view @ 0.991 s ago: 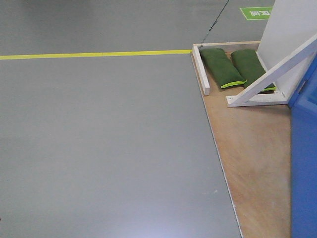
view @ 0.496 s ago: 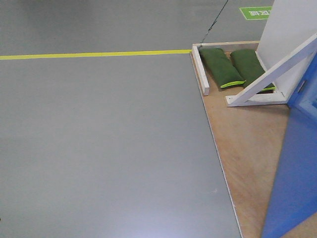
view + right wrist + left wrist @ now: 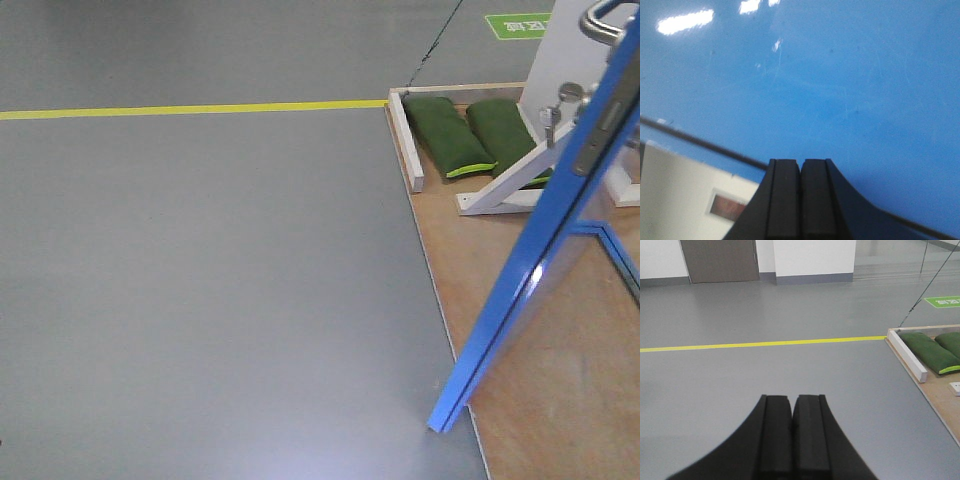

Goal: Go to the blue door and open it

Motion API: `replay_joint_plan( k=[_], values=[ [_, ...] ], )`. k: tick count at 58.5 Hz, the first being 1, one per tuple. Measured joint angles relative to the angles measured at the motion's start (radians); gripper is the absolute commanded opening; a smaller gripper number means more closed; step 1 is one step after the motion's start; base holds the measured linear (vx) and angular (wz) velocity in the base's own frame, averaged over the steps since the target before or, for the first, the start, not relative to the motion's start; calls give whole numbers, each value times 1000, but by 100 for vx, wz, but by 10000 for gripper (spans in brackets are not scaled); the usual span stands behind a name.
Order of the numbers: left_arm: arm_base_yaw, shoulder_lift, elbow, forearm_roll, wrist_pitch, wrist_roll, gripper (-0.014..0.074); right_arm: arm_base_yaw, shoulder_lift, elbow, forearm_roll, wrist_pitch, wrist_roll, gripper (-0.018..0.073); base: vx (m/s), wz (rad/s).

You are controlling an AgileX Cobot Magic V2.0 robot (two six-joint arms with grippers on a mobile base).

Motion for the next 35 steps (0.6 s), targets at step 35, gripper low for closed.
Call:
replay_joint_plan(
  k=[35],
  values=[
    [0,0,0,0,0,0,73,201,198,-2,31,-425,-2,12,0,0]
  ],
)
